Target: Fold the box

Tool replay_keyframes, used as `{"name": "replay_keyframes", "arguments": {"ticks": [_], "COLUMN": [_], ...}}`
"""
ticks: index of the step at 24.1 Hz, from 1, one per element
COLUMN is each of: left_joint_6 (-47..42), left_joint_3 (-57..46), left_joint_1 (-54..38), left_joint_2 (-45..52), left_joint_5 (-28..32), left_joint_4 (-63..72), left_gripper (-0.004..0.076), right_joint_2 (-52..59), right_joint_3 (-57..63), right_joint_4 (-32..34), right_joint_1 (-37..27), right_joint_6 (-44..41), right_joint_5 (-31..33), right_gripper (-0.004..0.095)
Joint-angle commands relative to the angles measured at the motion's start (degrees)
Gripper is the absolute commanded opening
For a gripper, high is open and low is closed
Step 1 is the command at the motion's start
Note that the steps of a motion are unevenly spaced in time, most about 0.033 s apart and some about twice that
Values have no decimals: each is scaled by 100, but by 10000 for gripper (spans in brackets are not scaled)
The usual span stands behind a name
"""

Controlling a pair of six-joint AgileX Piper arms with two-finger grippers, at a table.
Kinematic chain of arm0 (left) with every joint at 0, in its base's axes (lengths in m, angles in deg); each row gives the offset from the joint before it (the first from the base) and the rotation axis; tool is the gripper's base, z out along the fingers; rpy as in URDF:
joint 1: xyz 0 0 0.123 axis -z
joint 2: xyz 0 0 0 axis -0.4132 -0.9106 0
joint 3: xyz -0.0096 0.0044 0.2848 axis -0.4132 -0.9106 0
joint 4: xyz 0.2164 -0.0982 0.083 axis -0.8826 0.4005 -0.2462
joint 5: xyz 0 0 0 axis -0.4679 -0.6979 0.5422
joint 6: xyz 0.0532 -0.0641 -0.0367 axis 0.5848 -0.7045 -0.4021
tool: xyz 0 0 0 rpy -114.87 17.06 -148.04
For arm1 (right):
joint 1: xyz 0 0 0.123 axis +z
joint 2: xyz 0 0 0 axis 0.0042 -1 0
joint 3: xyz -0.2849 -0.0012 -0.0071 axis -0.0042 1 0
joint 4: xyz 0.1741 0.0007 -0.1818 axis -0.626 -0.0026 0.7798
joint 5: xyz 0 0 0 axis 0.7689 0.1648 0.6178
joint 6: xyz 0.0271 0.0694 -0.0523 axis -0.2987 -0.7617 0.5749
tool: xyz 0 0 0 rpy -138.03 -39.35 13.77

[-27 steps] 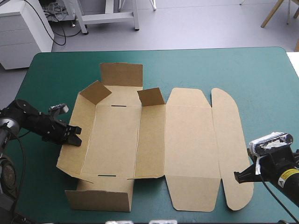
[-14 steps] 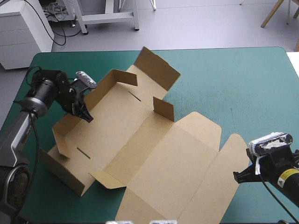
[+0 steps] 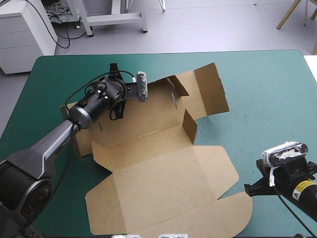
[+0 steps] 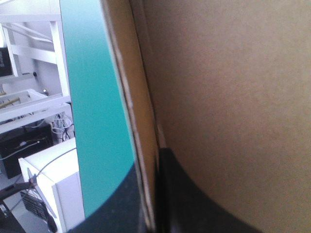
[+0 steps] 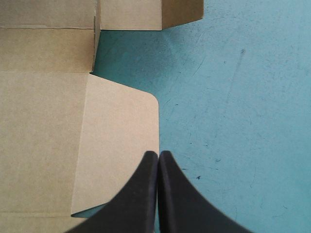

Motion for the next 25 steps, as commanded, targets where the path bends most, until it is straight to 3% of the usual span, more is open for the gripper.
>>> {"name": "replay_keyframes", "arguments": {"ticks": [1, 4, 8, 11, 14, 18, 21, 25], "left_joint_6": [-77, -624, -678, -1104, -2143, -2914, -4554, -6418], "left_joint_3": [174, 174, 174, 163, -231, -950, -2004, -2992], "left_joint_1": [344, 706, 1168, 1452, 1696, 1817, 2370, 3070], "left_joint_2": [171, 171, 171, 206, 525, 993, 1552, 1799], "left_joint_5": [65, -119, -319, -332, -87, 239, 336, -198], "left_joint_4": [-218, -286, -425, -1096, -2377, -2832, -4749, -7308], "left_gripper": [-10, -10, -10, -10, -10, -10, -10, -10], "right_joint_2": [-12, -12, -12, -12, -12, -12, -12, -12], "right_joint_3": [-129, -129, -129, -129, -120, -120, -120, -120], "right_joint_4": [6, 20, 20, 20, 20, 9, 9, 9], "right_joint_1": [-20, -20, -20, -20, -20, -20, -20, -20], "right_joint_6": [56, 54, 54, 54, 54, 113, 227, 227], "right_joint_5": [-346, -358, -358, -343, -343, -203, -19, -9], "right_gripper": [-19, -19, -19, -19, -19, -19, -19, -19]}}
